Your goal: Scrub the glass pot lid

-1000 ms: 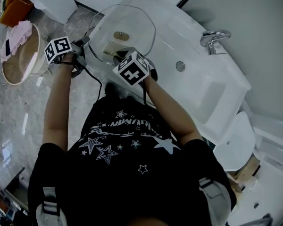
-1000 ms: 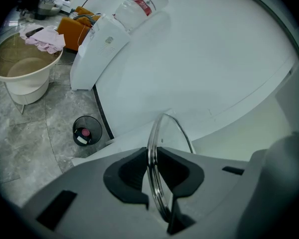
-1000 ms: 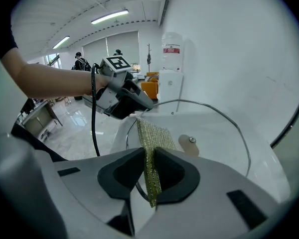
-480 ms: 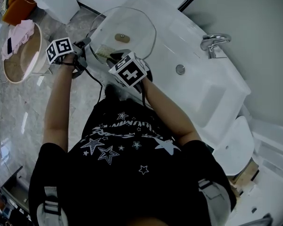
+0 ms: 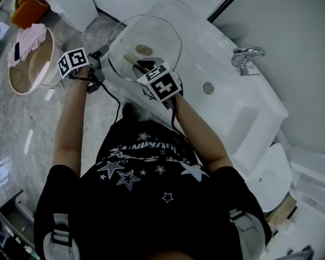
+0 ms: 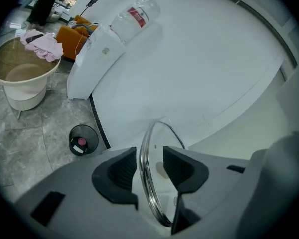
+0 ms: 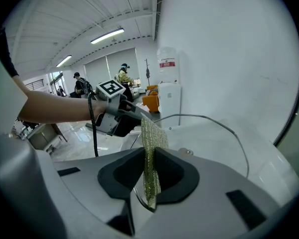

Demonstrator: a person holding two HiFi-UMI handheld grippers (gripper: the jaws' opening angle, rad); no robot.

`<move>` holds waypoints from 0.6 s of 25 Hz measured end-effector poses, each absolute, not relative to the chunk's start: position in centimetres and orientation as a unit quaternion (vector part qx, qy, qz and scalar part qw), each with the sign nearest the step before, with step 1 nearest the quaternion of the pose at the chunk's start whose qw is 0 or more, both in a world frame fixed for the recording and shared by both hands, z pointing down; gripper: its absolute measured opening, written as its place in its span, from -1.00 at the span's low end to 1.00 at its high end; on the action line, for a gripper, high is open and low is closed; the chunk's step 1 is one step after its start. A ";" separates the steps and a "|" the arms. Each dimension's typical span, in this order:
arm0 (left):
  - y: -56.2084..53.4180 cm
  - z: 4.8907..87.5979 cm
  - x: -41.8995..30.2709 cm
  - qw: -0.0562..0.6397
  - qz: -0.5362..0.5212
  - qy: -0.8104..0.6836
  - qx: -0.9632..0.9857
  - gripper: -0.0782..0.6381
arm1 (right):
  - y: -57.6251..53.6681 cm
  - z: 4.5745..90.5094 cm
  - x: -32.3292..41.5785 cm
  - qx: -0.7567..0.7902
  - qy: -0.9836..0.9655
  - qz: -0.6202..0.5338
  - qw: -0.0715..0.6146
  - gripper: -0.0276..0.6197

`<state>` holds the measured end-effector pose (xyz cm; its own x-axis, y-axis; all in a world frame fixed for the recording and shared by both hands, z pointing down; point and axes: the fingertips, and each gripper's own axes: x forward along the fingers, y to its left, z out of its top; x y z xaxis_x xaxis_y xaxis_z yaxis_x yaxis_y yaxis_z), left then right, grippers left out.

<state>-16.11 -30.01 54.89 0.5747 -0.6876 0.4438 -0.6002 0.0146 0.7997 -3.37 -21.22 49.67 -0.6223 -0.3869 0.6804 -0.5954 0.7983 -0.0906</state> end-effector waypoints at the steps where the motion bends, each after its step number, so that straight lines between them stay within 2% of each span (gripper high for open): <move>1: -29.9 54.8 -16.3 0.541 -0.040 -0.466 0.699 -0.35 | -21.3 49.5 -3.0 0.280 -0.887 0.156 0.333 -0.71; 15: -23.3 50.0 -13.7 0.489 -0.069 -0.498 0.713 -0.33 | -19.8 47.2 1.2 0.284 -0.900 0.144 0.297 -0.72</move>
